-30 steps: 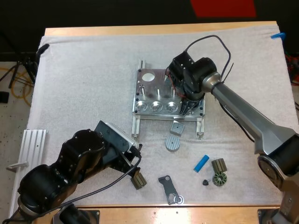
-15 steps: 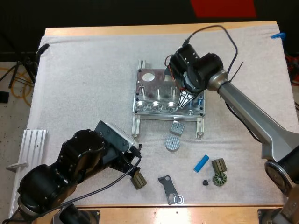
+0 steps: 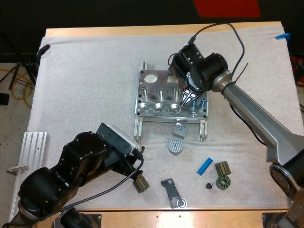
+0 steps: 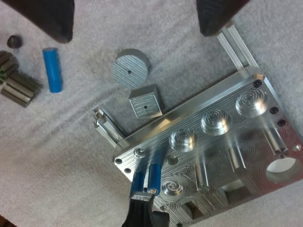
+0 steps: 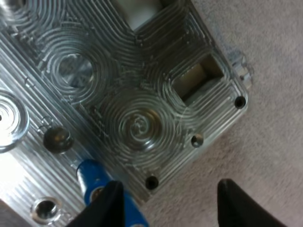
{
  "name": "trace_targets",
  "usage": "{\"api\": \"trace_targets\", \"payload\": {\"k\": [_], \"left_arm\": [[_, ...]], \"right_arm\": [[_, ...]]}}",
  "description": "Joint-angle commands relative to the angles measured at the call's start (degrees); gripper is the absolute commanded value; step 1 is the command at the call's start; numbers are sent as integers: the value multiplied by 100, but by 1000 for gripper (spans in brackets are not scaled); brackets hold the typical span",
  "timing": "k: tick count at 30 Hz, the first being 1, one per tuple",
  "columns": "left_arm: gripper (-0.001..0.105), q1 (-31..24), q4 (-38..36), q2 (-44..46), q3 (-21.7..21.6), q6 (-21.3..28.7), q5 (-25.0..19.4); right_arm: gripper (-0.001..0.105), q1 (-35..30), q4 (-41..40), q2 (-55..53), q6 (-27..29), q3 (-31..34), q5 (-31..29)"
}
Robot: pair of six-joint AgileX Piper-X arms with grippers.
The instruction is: Load cells from right to left
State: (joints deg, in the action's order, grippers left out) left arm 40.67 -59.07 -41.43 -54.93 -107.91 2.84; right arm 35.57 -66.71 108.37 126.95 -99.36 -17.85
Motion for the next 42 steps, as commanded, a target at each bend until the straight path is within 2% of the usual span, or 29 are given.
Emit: {"api": "trace_targets", "payload": {"k": [1, 9, 13, 15, 18, 23, 29, 37, 42], "left_arm": [[56, 31, 68, 25, -48, 47, -88], [56, 31, -21, 25, -48, 679, -50], [56, 31, -20, 25, -48, 795, -38], [56, 31, -20, 25, -48, 828, 53], [56, 31, -20, 25, -48, 1153, 275], [56, 31, -20, 25, -48, 1642, 524], [56, 31, -20, 25, -48, 1655, 563], [56, 31, -20, 25, -48, 1693, 694], [56, 31, -20, 25, -48, 1693, 692]], "right_arm": [[44, 1, -161, -94, -227, -29, 4], [44, 1, -970, -612, -904, -38, 511], [44, 1, -1528, -1024, -1244, -38, 770], [44, 1, -1776, -1198, -1364, -38, 835], [44, 1, -1991, -1543, -1546, -38, 1064], [44, 1, -2118, -2152, -1973, -38, 1707], [44, 1, -2148, -2780, -2267, -38, 1903], [44, 1, -2233, -3531, -2278, -27, 2357], [44, 1, -2233, -3938, -2278, 97, 2425]]}}
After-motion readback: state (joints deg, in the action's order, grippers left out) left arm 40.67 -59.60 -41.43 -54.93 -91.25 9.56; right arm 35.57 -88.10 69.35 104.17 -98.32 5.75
